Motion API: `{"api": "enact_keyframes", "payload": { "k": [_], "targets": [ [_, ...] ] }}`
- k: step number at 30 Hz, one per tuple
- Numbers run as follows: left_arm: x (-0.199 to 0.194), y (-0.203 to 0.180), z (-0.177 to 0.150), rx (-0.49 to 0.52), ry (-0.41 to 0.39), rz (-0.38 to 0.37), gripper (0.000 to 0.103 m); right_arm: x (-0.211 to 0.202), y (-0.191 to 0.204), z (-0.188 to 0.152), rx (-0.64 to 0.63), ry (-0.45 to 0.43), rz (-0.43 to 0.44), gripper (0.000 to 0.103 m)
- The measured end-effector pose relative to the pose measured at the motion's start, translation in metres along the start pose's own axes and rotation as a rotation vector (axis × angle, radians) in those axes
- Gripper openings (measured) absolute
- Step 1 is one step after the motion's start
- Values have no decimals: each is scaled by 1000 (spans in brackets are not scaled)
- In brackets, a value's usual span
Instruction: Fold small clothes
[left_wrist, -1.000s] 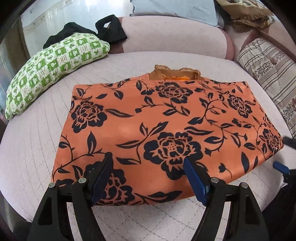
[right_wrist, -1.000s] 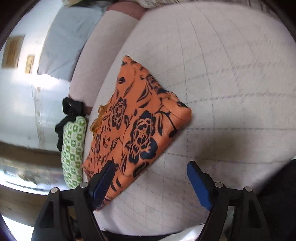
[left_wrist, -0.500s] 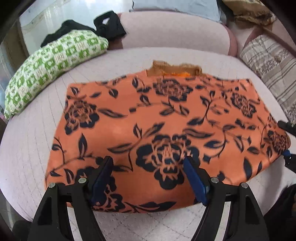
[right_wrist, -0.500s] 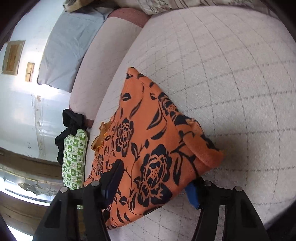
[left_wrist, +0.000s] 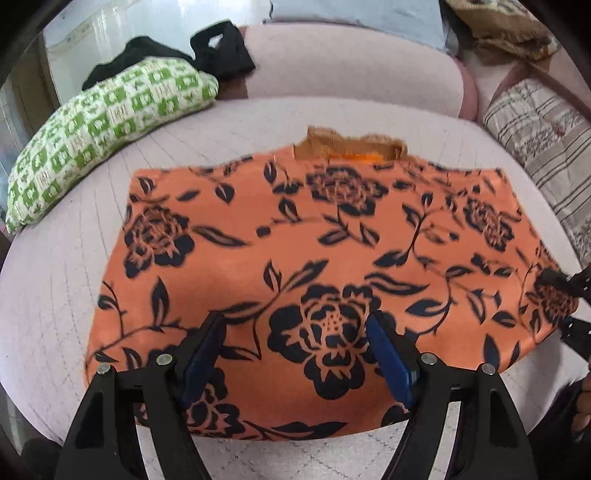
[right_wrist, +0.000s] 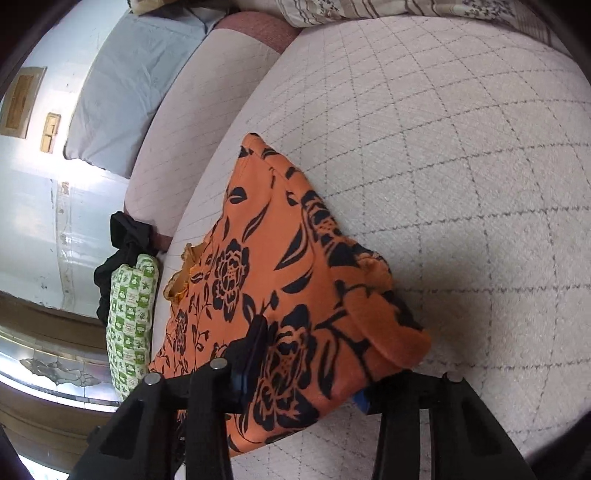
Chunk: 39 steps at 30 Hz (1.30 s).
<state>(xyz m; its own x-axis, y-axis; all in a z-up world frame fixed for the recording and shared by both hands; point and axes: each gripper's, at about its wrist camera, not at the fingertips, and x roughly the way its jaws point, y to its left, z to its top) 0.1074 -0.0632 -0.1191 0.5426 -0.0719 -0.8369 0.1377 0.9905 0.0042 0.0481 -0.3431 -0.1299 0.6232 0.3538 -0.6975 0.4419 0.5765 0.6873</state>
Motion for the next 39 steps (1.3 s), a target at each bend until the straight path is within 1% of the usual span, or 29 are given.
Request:
{"api": "enact_keyframes", "payload": {
  "k": [1,2,4,6,7,10,12,14,15,16,17,18,19,21,22,23,24,25,26,27,28,29,31,32,34,35,37,38,39],
  "targets": [
    [1,0,1,4,-4,2,79,0,-1,0,4,2,-3,43],
    [4,0,0,6,8,3,79,0,-1,1,13,-3,-3,46],
    [19,0,-4,11,54,15,79,0,-4,1,19,-11,0,49],
    [19,-4,-7,41,24,37,80,1,-3,2,13,-10,-4,50],
    [19,-6,-8,44,23,44,80,2,-2,2,6,-10,-9,51],
    [19,-3,-7,31,30,33,80,2,-1,2,-9,-8,-13,50],
    [19,-3,-8,35,29,32,80,3,-1,2,-17,-8,-27,46],
    [20,-4,-7,37,28,32,80,2,-1,2,-20,-7,-38,36],
    [20,-4,-7,36,28,31,80,2,-2,3,-22,-7,-40,34],
    [20,-4,-7,38,31,29,80,2,0,3,-32,-8,-46,28],
    [17,-3,-7,34,34,22,80,1,4,2,-58,-11,-58,25],
    [11,-1,-5,18,27,12,80,-1,7,2,-73,-17,-65,23],
    [1,4,-3,-11,-8,7,80,-4,14,2,-101,-29,-72,22],
    [-15,9,-3,-36,-85,12,80,-11,26,0,-150,-49,-79,21],
    [-12,7,-4,-25,-99,22,80,-13,34,0,-180,-57,-87,20],
    [1,2,-6,9,-50,32,80,-13,36,0,-191,-59,-94,20],
    [22,-4,-11,57,45,40,81,-11,38,0,-207,-57,-114,20],
    [25,-7,-15,83,18,56,82,-7,36,1,-210,-47,-133,20],
    [18,-9,-14,92,-11,61,80,-2,32,1,-195,-30,-144,20],
    [12,-7,-11,79,0,41,80,1,26,2,-172,-14,-152,20],
    [3,-1,-8,40,-11,-1,80,-1,28,2,-173,-15,-151,19],
    [-6,6,-5,10,-35,-19,80,-6,34,2,-188,-28,-144,18],
    [-33,30,-2,-63,-101,-31,80,-22,68,-3,-282,-75,-128,17],
    [-48,48,-3,-114,-137,-34,80,-32,101,-10,-372,-100,-108,14],
    [-74,89,-10,-211,-195,-23,80,-44,151,-26,-512,-129,-82,13],
    [-86,109,-15,-258,-224,-6,80,-50,184,-41,-595,-141,-52,12],
    [-107,155,-32,-367,-280,54,80,-56,232,-70,-729,-160,-16,12],
    [-111,175,-40,-412,-288,83,80,-56,254,-88,-792,-160,8,13],
    [-114,195,-50,-461,-291,116,80,-51,279,-114,-860,-137,45,12]
  ]
}}
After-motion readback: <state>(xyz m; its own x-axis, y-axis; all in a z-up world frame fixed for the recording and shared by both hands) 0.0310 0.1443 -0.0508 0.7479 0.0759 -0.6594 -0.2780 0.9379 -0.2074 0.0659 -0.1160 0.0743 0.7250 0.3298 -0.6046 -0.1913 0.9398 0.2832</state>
